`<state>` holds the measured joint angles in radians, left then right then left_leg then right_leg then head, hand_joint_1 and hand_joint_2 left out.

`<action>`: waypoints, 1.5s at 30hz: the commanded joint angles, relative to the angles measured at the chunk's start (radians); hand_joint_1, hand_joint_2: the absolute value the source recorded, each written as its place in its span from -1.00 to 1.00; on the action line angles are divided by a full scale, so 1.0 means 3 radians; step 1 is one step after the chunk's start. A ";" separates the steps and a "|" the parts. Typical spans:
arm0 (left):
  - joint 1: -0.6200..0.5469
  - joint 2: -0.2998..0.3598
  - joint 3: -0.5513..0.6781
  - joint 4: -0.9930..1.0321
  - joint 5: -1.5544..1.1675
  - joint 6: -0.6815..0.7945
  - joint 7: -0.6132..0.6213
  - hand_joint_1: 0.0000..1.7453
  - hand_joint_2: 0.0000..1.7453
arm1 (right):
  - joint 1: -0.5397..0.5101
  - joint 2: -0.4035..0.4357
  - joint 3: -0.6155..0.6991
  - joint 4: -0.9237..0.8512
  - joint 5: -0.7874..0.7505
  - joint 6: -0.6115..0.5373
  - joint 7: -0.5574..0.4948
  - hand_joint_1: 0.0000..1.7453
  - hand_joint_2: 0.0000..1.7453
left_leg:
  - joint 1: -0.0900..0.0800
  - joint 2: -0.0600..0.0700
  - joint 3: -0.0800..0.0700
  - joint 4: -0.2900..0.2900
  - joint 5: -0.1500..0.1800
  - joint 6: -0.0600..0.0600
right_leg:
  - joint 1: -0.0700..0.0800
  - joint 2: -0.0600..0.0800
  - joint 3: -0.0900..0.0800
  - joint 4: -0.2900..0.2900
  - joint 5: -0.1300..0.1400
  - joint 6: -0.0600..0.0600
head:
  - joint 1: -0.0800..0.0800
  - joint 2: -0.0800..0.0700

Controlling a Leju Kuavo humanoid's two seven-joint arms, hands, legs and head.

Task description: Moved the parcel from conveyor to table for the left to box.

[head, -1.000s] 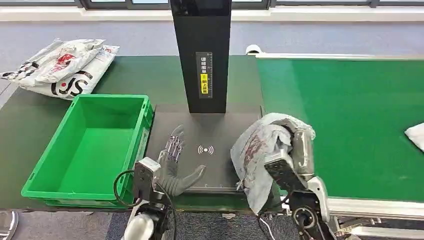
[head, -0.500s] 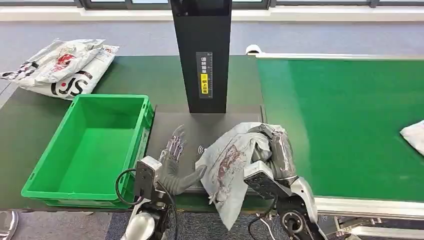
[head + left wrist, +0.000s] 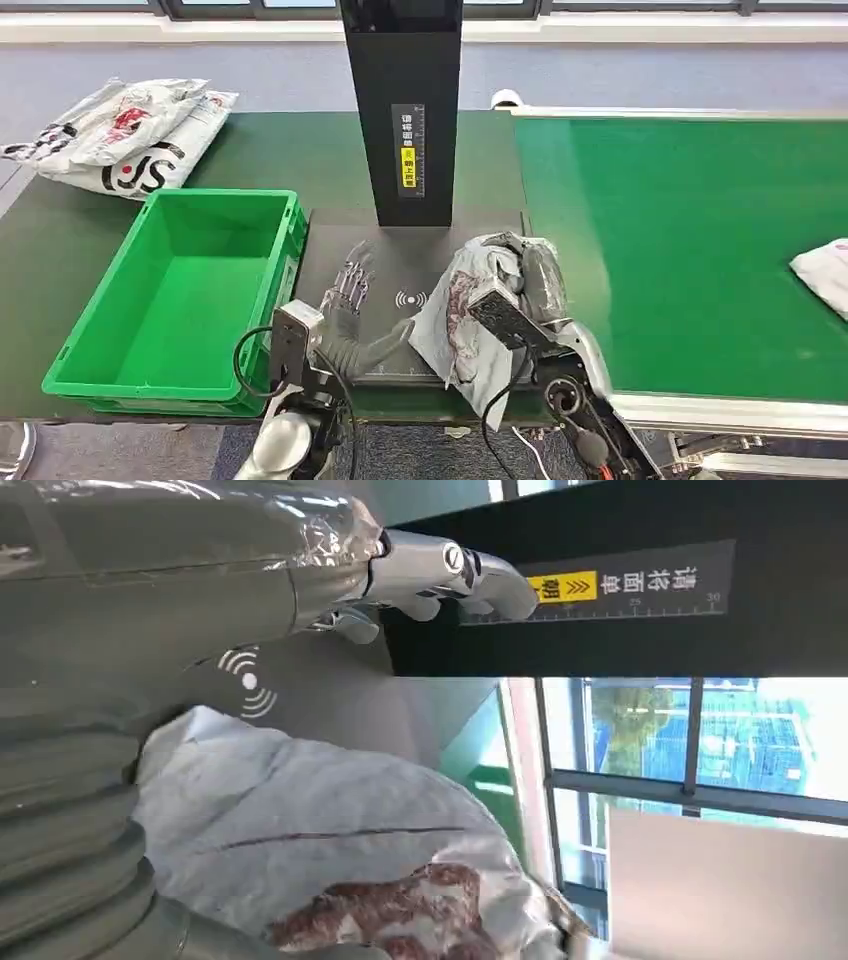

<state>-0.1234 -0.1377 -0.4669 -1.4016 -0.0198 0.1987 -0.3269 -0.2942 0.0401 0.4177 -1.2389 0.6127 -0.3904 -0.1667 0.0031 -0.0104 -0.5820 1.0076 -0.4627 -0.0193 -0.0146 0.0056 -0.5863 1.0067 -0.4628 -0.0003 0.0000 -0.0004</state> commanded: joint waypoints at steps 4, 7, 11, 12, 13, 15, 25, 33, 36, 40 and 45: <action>-0.0142 0.0104 -0.0154 0.0228 0.0025 -0.0013 0.0029 -1.00 1.00 | -0.0207 0.0062 -0.0162 0.0916 0.0030 -0.0121 0.0095 -1.00 1.00 | 0.0002 0.0004 0.0009 -0.0006 0.0001 0.0001 | 0.0002 -0.0001 0.0010 -0.0008 0.0002 -0.0001 | 0.0001 0.0000; -0.0122 0.0123 -0.0140 0.0219 0.0027 -0.0010 0.0030 -1.00 1.00 | -0.0124 0.0033 -0.0250 0.0966 0.0029 -0.0128 0.0135 -1.00 1.00 | 0.0002 0.0000 0.0007 -0.0005 0.0001 0.0000 | 0.0002 -0.0003 0.0007 -0.0006 0.0001 -0.0002 | 0.0001 0.0001; -0.0092 0.0129 -0.0114 0.0198 0.0027 -0.0023 0.0030 -1.00 1.00 | -0.0072 0.0045 -0.0483 0.1048 -0.0019 -0.0162 0.0071 -1.00 1.00 | 0.0002 -0.0002 0.0010 -0.0008 0.0002 0.0001 | 0.0003 -0.0006 0.0011 -0.0010 0.0002 -0.0002 | 0.0001 0.0000; -0.0079 0.0124 -0.0110 0.0192 0.0025 -0.0023 0.0030 -1.00 1.00 | -0.0059 0.0039 -0.0541 0.1024 -0.0049 -0.0198 0.0030 -1.00 1.00 | 0.0004 -0.0003 0.0013 -0.0012 0.0004 0.0001 | 0.0005 -0.0009 0.0016 -0.0015 0.0004 -0.0002 | 0.0001 0.0001; -0.0074 0.0121 -0.0106 0.0188 0.0022 -0.0022 0.0031 -1.00 1.00 | -0.0052 0.0039 -0.0559 0.1012 -0.0051 -0.0197 0.0021 -1.00 1.00 | 0.0003 -0.0003 0.0008 -0.0007 0.0002 0.0001 | 0.0003 -0.0008 0.0010 -0.0010 0.0002 -0.0001 | 0.0001 0.0001; -0.0064 0.0124 -0.0108 0.0176 0.0016 -0.0021 0.0033 -1.00 1.00 | -0.0017 0.0018 -0.0573 0.0929 -0.0054 -0.0183 0.0027 -1.00 1.00 | 0.0001 -0.0002 0.0006 -0.0005 0.0001 0.0001 | 0.0002 -0.0006 0.0007 -0.0006 0.0000 -0.0001 | 0.0001 0.0000; 0.0030 0.0124 -0.0039 0.0087 -0.0038 -0.0001 0.0043 -1.00 1.00 | 0.0184 0.0066 -0.0758 0.0170 -0.0239 0.0105 0.0018 -1.00 1.00 | 0.0003 0.0005 0.0007 -0.0006 -0.0001 0.0001 | 0.0004 -0.0001 0.0008 -0.0009 0.0001 -0.0003 | 0.0001 0.0001; 0.0069 0.0127 -0.0006 0.0066 -0.0056 0.0018 0.0037 -1.00 1.00 | 0.0341 0.0056 -0.0788 -0.0436 -0.0708 0.0146 -0.0277 -1.00 1.00 | -0.0001 0.0000 0.0000 -0.0002 -0.0001 0.0001 | -0.0001 -0.0003 0.0000 -0.0001 -0.0001 -0.0001 | 0.0001 0.0001; 0.0097 0.0124 0.0019 0.0071 -0.0067 0.0036 0.0002 -1.00 1.00 | 0.0534 -0.0028 -0.0748 -0.1285 -0.0969 0.0053 -0.0386 -1.00 1.00 | -0.0001 0.0002 -0.0001 -0.0001 -0.0002 0.0001 | -0.0001 -0.0003 -0.0001 0.0000 -0.0001 -0.0002 | 0.0001 0.0001; 0.0083 0.0110 0.0035 0.0113 -0.0063 0.0060 -0.0046 -1.00 1.00 | 0.0657 -0.0029 -0.0756 -0.1746 -0.1013 -0.0053 -0.0391 -1.00 1.00 | -0.0002 -0.0005 -0.0004 0.0000 -0.0003 0.0001 | -0.0002 -0.0008 -0.0003 0.0001 -0.0004 -0.0001 | 0.0001 0.0001; 0.0097 0.0091 0.0055 0.0085 -0.0067 0.0085 -0.0052 -1.00 1.00 | 0.0723 -0.0005 -0.0818 -0.1948 -0.1006 -0.0187 -0.0381 -1.00 1.00 | 0.0000 -0.0002 -0.0003 0.0000 -0.0005 0.0003 | -0.0001 -0.0004 -0.0002 -0.0001 -0.0003 0.0000 | 0.0001 0.0001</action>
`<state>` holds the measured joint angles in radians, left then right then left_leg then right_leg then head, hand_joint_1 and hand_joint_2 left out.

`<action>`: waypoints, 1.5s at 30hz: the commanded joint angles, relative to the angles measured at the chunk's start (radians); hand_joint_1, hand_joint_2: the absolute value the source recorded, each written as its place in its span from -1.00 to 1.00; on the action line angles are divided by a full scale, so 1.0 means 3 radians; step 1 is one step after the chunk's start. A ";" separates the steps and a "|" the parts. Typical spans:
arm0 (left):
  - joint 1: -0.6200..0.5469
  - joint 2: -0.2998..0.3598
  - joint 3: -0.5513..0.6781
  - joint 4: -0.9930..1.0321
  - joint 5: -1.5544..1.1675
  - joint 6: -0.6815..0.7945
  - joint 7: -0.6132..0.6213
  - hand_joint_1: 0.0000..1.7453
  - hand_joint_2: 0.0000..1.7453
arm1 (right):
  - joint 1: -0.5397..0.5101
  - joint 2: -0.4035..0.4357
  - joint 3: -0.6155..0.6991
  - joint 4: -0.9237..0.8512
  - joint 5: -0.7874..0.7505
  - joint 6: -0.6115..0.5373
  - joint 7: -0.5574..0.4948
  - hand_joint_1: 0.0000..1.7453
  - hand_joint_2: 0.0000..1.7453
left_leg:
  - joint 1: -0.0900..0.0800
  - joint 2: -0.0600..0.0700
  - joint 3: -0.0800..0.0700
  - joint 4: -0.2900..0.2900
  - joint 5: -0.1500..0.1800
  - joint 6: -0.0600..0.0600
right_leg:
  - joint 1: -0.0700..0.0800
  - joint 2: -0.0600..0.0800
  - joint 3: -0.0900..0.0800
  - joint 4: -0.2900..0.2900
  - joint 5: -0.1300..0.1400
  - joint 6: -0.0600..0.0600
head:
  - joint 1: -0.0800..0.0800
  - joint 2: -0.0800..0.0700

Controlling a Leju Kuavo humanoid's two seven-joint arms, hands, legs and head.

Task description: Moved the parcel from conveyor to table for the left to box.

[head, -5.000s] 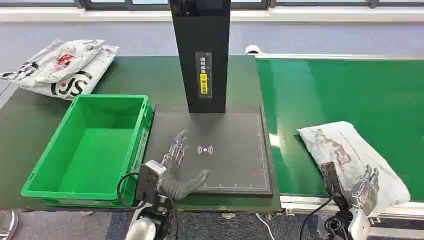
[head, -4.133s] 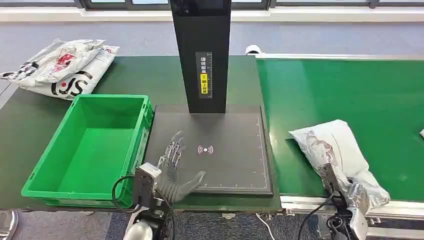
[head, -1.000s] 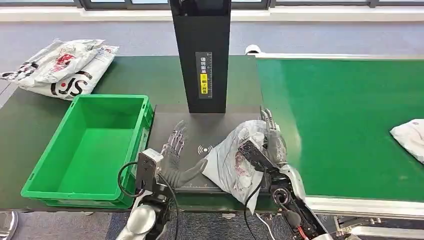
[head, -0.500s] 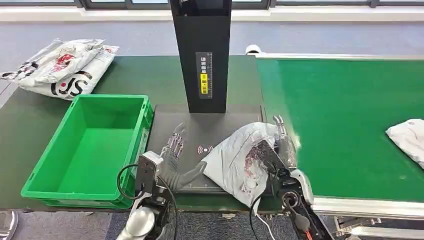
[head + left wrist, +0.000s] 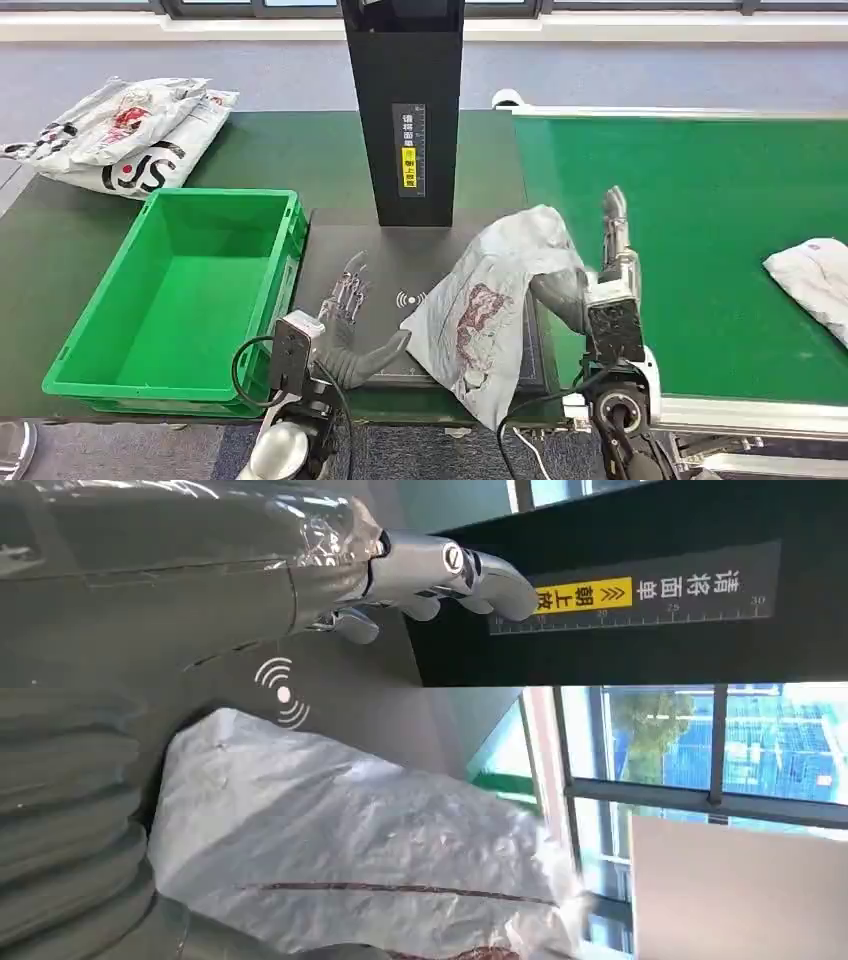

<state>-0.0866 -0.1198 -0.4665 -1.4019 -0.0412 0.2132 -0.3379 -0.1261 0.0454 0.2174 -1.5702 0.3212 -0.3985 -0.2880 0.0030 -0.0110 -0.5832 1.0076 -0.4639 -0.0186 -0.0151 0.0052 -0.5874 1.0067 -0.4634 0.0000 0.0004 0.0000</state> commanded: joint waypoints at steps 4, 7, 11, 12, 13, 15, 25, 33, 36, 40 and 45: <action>-0.0026 0.0033 0.0054 0.0091 -0.0005 0.0053 -0.0013 -1.00 1.00 | 0.0242 -0.0042 -0.0203 -0.0938 -0.0211 -0.0226 -0.0081 -1.00 1.00 | 0.0003 -0.0004 0.0006 -0.0005 0.0002 0.0001 | 0.0004 -0.0010 0.0010 -0.0009 0.0001 -0.0002 | 0.0000 -0.0001; -0.0028 0.0030 0.0058 0.0091 -0.0007 0.0063 -0.0014 -1.00 1.00 | 0.0304 -0.0063 -0.0232 -0.1013 -0.0234 -0.0274 -0.0119 -1.00 1.00 | 0.0004 -0.0005 0.0005 -0.0004 0.0002 0.0001 | 0.0004 -0.0011 0.0011 -0.0009 0.0000 -0.0002 | 0.0000 0.0000; -0.0046 0.0022 0.0047 0.0107 -0.0006 0.0060 -0.0014 -1.00 1.00 | 0.0335 -0.0093 -0.0236 -0.1022 -0.0255 -0.0282 -0.0117 -1.00 1.00 | 0.0003 -0.0001 0.0006 -0.0003 0.0000 0.0001 | 0.0003 -0.0007 0.0010 -0.0008 0.0001 -0.0001 | 0.0000 0.0000; -0.0053 0.0022 0.0043 0.0116 -0.0006 0.0059 -0.0014 -1.00 1.00 | 0.0337 -0.0105 -0.0234 -0.0996 -0.0257 -0.0287 -0.0116 -1.00 1.00 | 0.0003 0.0001 0.0009 -0.0005 0.0000 0.0001 | 0.0004 -0.0005 0.0012 -0.0010 0.0001 -0.0001 | 0.0000 0.0000; -0.0053 0.0022 0.0041 0.0116 -0.0006 0.0058 -0.0014 -1.00 1.00 | 0.0338 -0.0110 -0.0232 -0.0988 -0.0270 -0.0288 -0.0104 -1.00 1.00 | 0.0002 0.0000 0.0007 -0.0004 0.0000 0.0001 | 0.0002 -0.0006 0.0009 -0.0007 0.0001 -0.0001 | 0.0000 -0.0001; -0.0050 0.0022 0.0037 0.0114 -0.0006 0.0056 -0.0013 -1.00 1.00 | 0.0340 -0.0120 -0.0233 -0.0957 -0.0282 -0.0288 -0.0096 -1.00 1.00 | 0.0002 0.0000 0.0006 -0.0003 0.0001 0.0000 | 0.0003 -0.0005 0.0008 -0.0006 0.0001 -0.0001 | 0.0000 0.0000; -0.0049 0.0021 0.0037 0.0110 -0.0007 0.0060 -0.0011 -1.00 1.00 | 0.0346 -0.0128 -0.0237 -0.0956 -0.0283 -0.0294 -0.0095 -1.00 1.00 | 0.0002 0.0003 0.0010 -0.0005 0.0001 0.0001 | 0.0003 -0.0004 0.0012 -0.0010 0.0002 -0.0001 | 0.0000 -0.0001; -0.0474 0.0045 -0.0327 0.0186 -0.0924 0.0346 0.0088 -1.00 1.00 | 0.0316 -0.0099 -0.0110 -0.0922 -0.0310 -0.0457 -0.0140 -1.00 1.00 | 0.0005 -0.0005 0.0004 -0.0001 0.0002 0.0001 | 0.0006 -0.0012 0.0009 -0.0008 0.0002 -0.0002 | 0.0000 0.0000; -0.0911 -0.0099 -0.0490 0.0669 -0.1064 0.0281 0.0214 -1.00 1.00 | 0.0228 -0.0096 -0.0026 -0.0813 -0.0349 -0.0439 -0.0153 -1.00 1.00 | 0.0002 -0.0006 0.0003 -0.0001 0.0003 0.0001 | 0.0002 -0.0011 0.0006 -0.0004 0.0001 -0.0001 | 0.0000 0.0000; -0.1257 -0.0271 -0.0665 0.1186 -0.1236 0.0264 0.0238 -1.00 1.00 | 0.0131 -0.0074 -0.0002 -0.0735 -0.0361 -0.0471 -0.0155 -1.00 1.00 | 0.0002 -0.0011 0.0003 -0.0001 0.0007 0.0003 | 0.0002 -0.0016 0.0009 -0.0006 0.0004 0.0000 | 0.0000 0.0000; -0.1525 -0.0416 -0.0895 0.1628 -0.1384 0.0191 0.0307 -1.00 1.00 | 0.0096 0.0028 -0.0078 -0.0658 -0.0319 -0.0358 -0.0019 -1.00 1.00 | 0.0001 -0.0010 0.0005 0.0001 0.0007 0.0005 | -0.0003 -0.0013 0.0010 -0.0005 0.0007 0.0005 | 0.0000 0.0000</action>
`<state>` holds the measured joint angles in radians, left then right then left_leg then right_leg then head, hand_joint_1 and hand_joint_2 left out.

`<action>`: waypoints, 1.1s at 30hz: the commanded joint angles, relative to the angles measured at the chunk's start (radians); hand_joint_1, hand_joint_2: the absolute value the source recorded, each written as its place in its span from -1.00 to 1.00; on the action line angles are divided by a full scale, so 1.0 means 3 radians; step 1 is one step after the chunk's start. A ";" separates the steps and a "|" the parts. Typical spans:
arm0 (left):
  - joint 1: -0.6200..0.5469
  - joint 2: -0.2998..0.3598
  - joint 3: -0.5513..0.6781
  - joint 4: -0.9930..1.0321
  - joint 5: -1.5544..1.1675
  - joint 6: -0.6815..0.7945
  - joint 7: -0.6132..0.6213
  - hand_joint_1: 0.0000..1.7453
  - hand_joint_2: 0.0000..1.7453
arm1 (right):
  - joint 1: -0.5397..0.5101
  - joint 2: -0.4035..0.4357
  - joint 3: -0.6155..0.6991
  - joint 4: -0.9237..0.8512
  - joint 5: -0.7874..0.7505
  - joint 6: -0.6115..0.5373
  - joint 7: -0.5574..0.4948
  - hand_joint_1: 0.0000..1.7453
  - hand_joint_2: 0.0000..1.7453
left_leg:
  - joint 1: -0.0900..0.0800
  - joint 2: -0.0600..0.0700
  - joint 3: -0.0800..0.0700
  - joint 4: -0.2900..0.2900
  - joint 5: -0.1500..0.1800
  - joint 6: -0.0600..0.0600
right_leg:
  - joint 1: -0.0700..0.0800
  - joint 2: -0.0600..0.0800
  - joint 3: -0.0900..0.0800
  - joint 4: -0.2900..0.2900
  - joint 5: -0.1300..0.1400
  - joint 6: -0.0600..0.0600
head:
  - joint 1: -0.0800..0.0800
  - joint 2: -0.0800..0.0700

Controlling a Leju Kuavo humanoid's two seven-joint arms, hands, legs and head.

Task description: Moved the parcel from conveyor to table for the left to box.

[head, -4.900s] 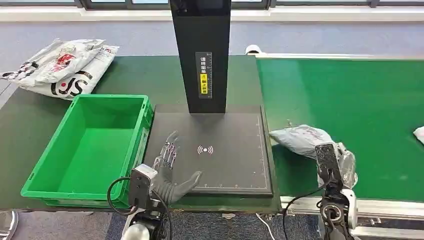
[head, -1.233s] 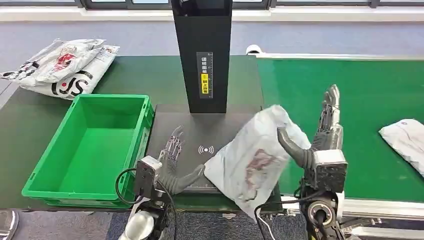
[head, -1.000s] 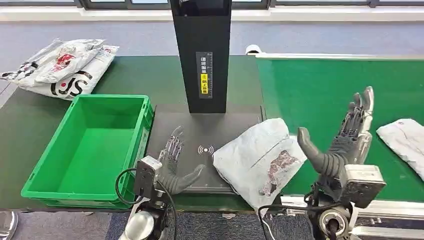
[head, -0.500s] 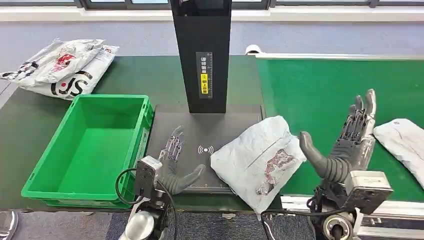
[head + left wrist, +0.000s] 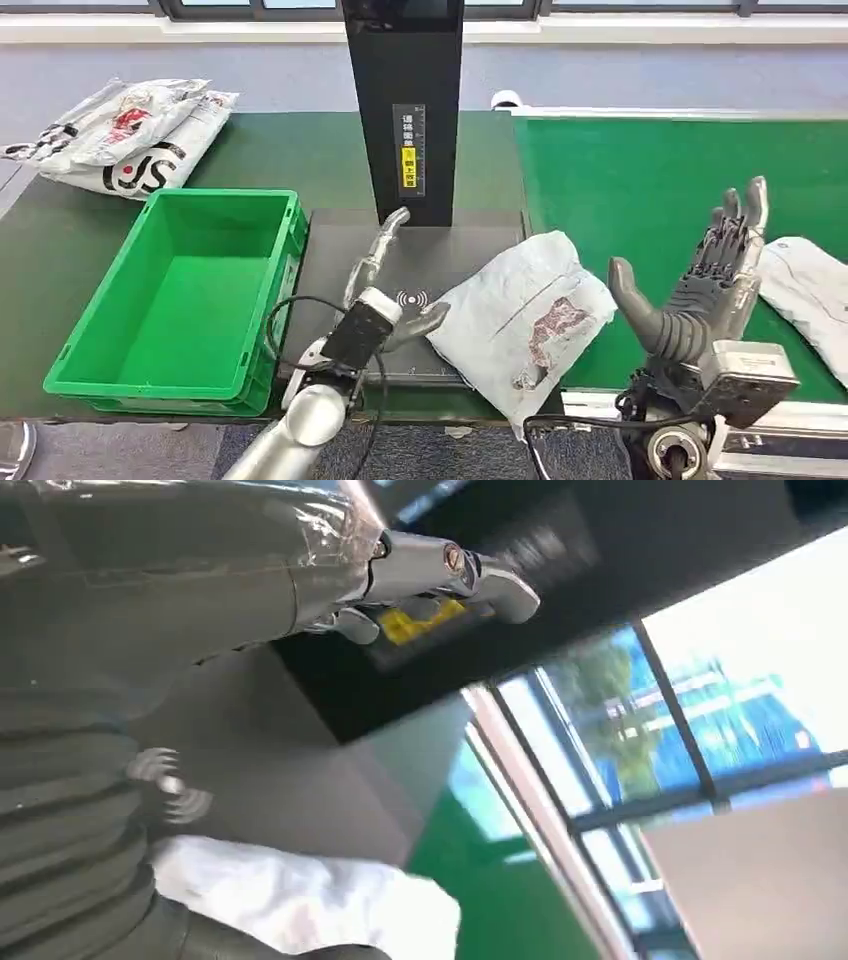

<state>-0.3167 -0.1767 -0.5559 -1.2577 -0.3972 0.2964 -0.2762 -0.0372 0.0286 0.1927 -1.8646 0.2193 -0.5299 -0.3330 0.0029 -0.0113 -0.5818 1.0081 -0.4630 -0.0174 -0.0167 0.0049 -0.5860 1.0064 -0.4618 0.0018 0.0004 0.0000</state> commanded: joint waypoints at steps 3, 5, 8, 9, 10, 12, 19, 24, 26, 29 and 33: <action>-0.0824 -0.0301 -0.0657 0.1272 -0.0200 -0.0127 0.0113 -1.00 1.00 | -0.0264 0.0138 -0.0031 0.0445 0.0050 0.0118 0.0160 -1.00 1.00 | 0.0003 -0.0004 0.0005 -0.0003 0.0004 0.0002 | 0.0003 -0.0009 0.0011 -0.0009 0.0003 -0.0001 | 0.0000 0.0000; -0.0881 -0.0376 -0.0686 0.1386 -0.0168 -0.0186 0.0150 -1.00 1.00 | -0.0320 0.0174 -0.0071 0.0518 0.0074 0.0132 0.0181 -1.00 1.00 | 0.0004 0.0002 0.0005 -0.0002 0.0003 0.0002 | 0.0004 -0.0003 0.0010 -0.0009 0.0005 -0.0001 | 0.0000 -0.0001; -0.0984 -0.0503 -0.0775 0.1643 -0.0155 -0.0316 0.0229 -1.00 1.00 | -0.0439 0.0211 -0.0132 0.0586 0.0128 0.0166 0.0247 -1.00 1.00 | 0.0002 0.0000 0.0003 -0.0002 0.0003 0.0002 | 0.0002 -0.0004 0.0007 -0.0007 0.0003 -0.0001 | 0.0000 -0.0001; -0.1005 -0.0520 -0.0811 0.1700 -0.0172 -0.0338 0.0257 -1.00 1.00 | -0.0453 0.0214 -0.0143 0.0587 0.0137 0.0169 0.0254 -1.00 1.00 | 0.0003 0.0001 0.0001 0.0000 0.0003 0.0003 | 0.0003 -0.0004 0.0006 -0.0007 0.0005 -0.0001 | 0.0000 -0.0001; -0.1013 -0.0534 -0.0830 0.1732 -0.0181 -0.0344 0.0270 -1.00 1.00 | -0.0461 0.0213 -0.0149 0.0587 0.0142 0.0170 0.0257 -1.00 1.00 | 0.0003 0.0002 0.0001 0.0000 0.0002 0.0003 | 0.0003 -0.0003 0.0006 -0.0006 0.0004 -0.0001 | 0.0000 0.0000; -0.1014 -0.0550 -0.0840 0.1765 -0.0186 -0.0324 0.0274 -1.00 1.00 | -0.0465 0.0211 -0.0156 0.0584 0.0147 0.0175 0.0265 -1.00 1.00 | 0.0004 0.0002 0.0003 -0.0002 0.0004 0.0003 | 0.0004 -0.0004 0.0009 -0.0010 0.0006 -0.0001 | 0.0000 0.0000; -0.1020 -0.0541 -0.0843 0.1773 -0.0183 -0.0321 0.0267 -1.00 1.00 | -0.0446 0.0215 -0.0157 0.0571 0.0150 0.0175 0.0265 -1.00 1.00 | 0.0002 0.0004 0.0002 -0.0001 0.0001 0.0002 | 0.0001 -0.0001 0.0005 -0.0005 0.0003 -0.0001 | 0.0000 0.0000; -0.1020 -0.0541 -0.0843 0.1773 -0.0183 -0.0321 0.0267 -1.00 1.00 | -0.0446 0.0215 -0.0157 0.0571 0.0150 0.0175 0.0265 -1.00 1.00 | 0.0003 0.0006 0.0004 -0.0002 0.0002 0.0002 | 0.0003 0.0001 0.0006 -0.0008 0.0005 -0.0002 | 0.0000 -0.0001; -0.1020 -0.0541 -0.0843 0.1773 -0.0183 -0.0321 0.0267 -1.00 1.00 | -0.0446 0.0215 -0.0157 0.0571 0.0150 0.0175 0.0265 -1.00 1.00 | 0.0000 0.0003 0.0000 0.0001 0.0002 0.0003 | 0.0000 -0.0001 0.0002 -0.0003 0.0002 -0.0001 | 0.0000 -0.0001; -0.1044 -0.0565 -0.0962 0.1871 -0.0237 -0.0446 0.0297 -1.00 1.00 | -0.0446 0.0220 -0.0171 0.0559 0.0175 0.0175 0.0267 -1.00 1.00 | 0.0001 0.0002 -0.0001 0.0001 0.0001 0.0003 | 0.0000 -0.0001 0.0002 -0.0003 0.0002 0.0000 | 0.0000 -0.0001; -0.1080 -0.0575 -0.1347 0.2022 -0.0244 -0.0481 0.0439 -1.00 1.00 | -0.0459 0.0228 -0.0178 0.0553 0.0195 0.0206 0.0288 -1.00 1.00 | 0.0001 0.0001 0.0002 -0.0001 0.0002 0.0003 | 0.0001 -0.0003 0.0006 -0.0007 0.0003 0.0000 | 0.0000 0.0000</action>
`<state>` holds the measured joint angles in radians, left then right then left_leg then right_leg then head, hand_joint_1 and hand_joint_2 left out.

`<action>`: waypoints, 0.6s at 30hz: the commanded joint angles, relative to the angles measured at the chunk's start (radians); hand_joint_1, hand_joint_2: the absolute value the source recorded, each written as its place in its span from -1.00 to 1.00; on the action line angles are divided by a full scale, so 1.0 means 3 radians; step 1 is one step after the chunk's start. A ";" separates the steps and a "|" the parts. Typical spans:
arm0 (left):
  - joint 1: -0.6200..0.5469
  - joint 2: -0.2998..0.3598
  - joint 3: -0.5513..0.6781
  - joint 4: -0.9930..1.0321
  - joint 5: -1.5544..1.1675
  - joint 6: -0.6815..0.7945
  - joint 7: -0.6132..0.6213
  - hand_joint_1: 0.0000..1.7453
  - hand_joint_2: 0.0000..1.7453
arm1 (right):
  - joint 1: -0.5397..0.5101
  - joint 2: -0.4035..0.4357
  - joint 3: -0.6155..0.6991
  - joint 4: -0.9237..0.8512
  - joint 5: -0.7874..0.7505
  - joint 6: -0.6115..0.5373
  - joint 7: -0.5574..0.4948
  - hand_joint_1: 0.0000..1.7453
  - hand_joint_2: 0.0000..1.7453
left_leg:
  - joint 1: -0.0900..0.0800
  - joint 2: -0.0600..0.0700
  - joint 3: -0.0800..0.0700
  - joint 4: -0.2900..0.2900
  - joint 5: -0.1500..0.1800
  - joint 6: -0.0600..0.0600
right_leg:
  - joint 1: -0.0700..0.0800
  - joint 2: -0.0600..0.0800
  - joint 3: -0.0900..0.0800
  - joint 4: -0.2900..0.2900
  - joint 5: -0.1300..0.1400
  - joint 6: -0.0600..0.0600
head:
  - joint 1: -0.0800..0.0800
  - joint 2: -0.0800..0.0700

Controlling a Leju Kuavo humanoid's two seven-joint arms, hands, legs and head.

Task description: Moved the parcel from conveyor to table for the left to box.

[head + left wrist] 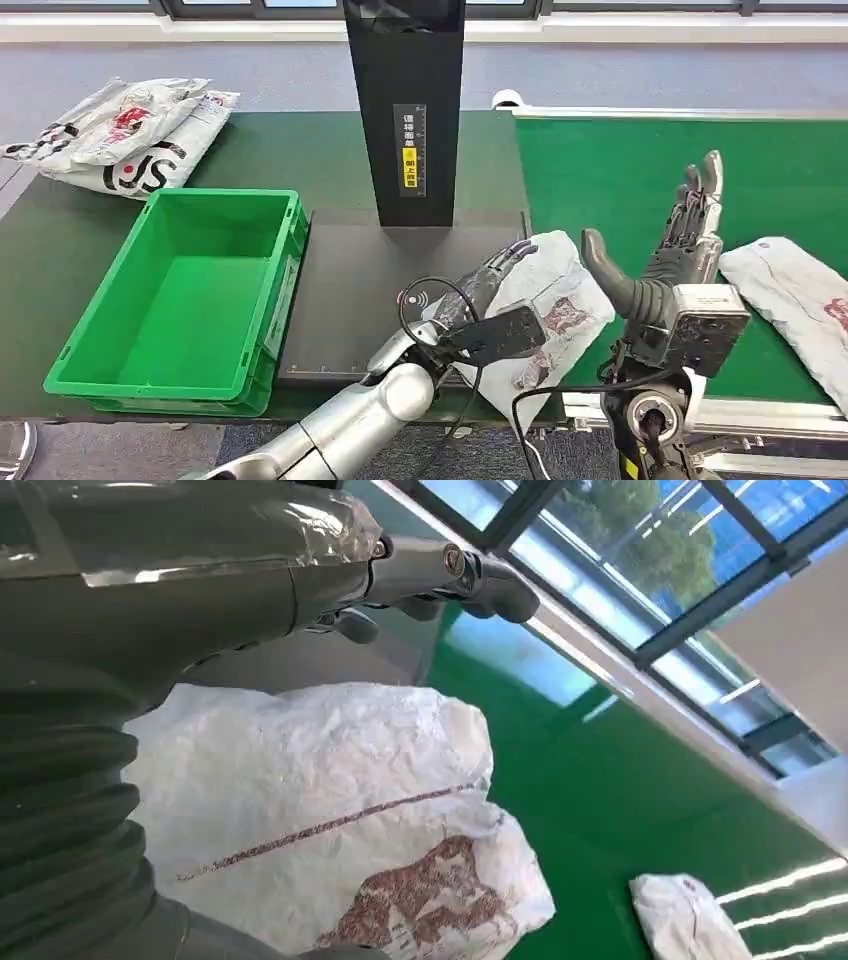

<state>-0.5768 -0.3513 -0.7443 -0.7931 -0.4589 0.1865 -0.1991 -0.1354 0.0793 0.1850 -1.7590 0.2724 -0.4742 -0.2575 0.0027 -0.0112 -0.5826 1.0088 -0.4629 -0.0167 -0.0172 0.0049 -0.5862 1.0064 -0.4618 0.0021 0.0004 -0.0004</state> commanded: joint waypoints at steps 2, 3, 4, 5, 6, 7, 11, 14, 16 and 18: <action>-0.0234 0.0008 -0.0876 0.0540 0.0029 -0.0160 0.0230 -1.00 1.00 | -0.0149 0.0049 -0.0138 0.0221 0.0021 0.0021 0.0039 -1.00 1.00 | 0.0002 0.0000 0.0005 -0.0004 0.0002 0.0001 | 0.0003 -0.0004 0.0008 -0.0007 0.0003 -0.0002 | 0.0000 0.0000; -0.0229 0.0008 -0.0909 0.0560 0.0045 -0.0166 0.0242 -1.00 1.00 | -0.0152 0.0039 -0.0137 0.0232 0.0021 0.0020 0.0039 -1.00 1.00 | 0.0003 0.0001 0.0003 -0.0001 0.0000 0.0000 | 0.0003 -0.0002 0.0005 -0.0004 0.0002 -0.0001 | 0.0000 0.0001; -0.0254 0.0008 -0.1003 0.0606 0.0066 -0.0174 0.0270 -1.00 1.00 | -0.0159 0.0023 -0.0132 0.0251 0.0017 0.0018 0.0039 -1.00 1.00 | 0.0003 0.0001 0.0006 -0.0004 0.0001 0.0000 | 0.0004 -0.0004 0.0008 -0.0008 0.0003 -0.0002 | 0.0000 0.0001; -0.0260 0.0008 -0.1031 0.0625 0.0075 -0.0183 0.0274 -1.00 1.00 | -0.0157 0.0017 -0.0130 0.0255 0.0008 0.0022 0.0038 -1.00 1.00 | 0.0002 0.0001 0.0005 -0.0003 0.0001 0.0000 | 0.0003 -0.0003 0.0006 -0.0006 0.0002 -0.0002 | 0.0000 0.0001; -0.0273 0.0008 -0.1101 0.0665 0.0116 -0.0227 0.0280 -1.00 1.00 | -0.0150 -0.0002 -0.0122 0.0268 -0.0021 0.0034 0.0031 -1.00 1.00 | 0.0004 0.0001 0.0007 -0.0005 0.0002 0.0000 | 0.0005 -0.0004 0.0011 -0.0010 0.0004 -0.0002 | 0.0000 0.0001; -0.0285 0.0008 -0.1166 0.0695 0.0126 -0.0246 0.0291 -1.00 1.00 | -0.0144 -0.0006 -0.0116 0.0273 -0.0041 0.0040 0.0019 -1.00 1.00 | 0.0003 0.0001 0.0006 -0.0004 0.0001 0.0000 | 0.0004 -0.0003 0.0008 -0.0007 0.0003 -0.0002 | 0.0000 0.0001; -0.0295 0.0008 -0.1368 0.0804 0.0165 -0.0320 0.0370 -1.00 1.00 | -0.0143 0.0010 -0.0106 0.0263 -0.0064 0.0049 0.0001 -1.00 1.00 | 0.0005 0.0002 0.0006 -0.0004 0.0002 0.0000 | 0.0005 -0.0003 0.0008 -0.0009 0.0004 -0.0002 | 0.0000 0.0000; -0.0303 0.0008 -0.1449 0.0831 0.0184 -0.0326 0.0424 -1.00 1.00 | -0.0137 0.0018 -0.0106 0.0246 -0.0068 0.0052 0.0001 -1.00 1.00 | 0.0003 0.0004 0.0005 -0.0003 0.0001 0.0000 | 0.0004 0.0000 0.0007 -0.0007 0.0003 -0.0002 | 0.0000 0.0000; -0.0317 0.0008 -0.1501 0.0848 0.0204 -0.0333 0.0459 -1.00 1.00 | -0.0132 0.0027 -0.0107 0.0237 -0.0075 0.0061 0.0005 -1.00 1.00 | 0.0004 0.0004 0.0006 -0.0004 0.0001 0.0000 | 0.0004 0.0000 0.0008 -0.0008 0.0003 -0.0002 | 0.0000 0.0000; -0.0345 0.0008 -0.1581 0.0871 0.0207 -0.0302 0.0506 -1.00 1.00 | -0.0133 0.0038 -0.0112 0.0230 -0.0076 0.0068 0.0008 -1.00 1.00 | 0.0003 0.0003 0.0006 -0.0004 0.0001 0.0000 | 0.0004 -0.0001 0.0008 -0.0008 0.0003 -0.0002 | 0.0000 0.0001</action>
<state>-0.6209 -0.3517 -1.0464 -0.6398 -0.4078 0.0988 -0.0809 -0.1452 0.0805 0.1843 -1.7441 0.2575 -0.4589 -0.2594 0.0027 -0.0113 -0.5826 1.0088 -0.4629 -0.0167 -0.0172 0.0049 -0.5861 1.0064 -0.4618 0.0021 0.0004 0.0000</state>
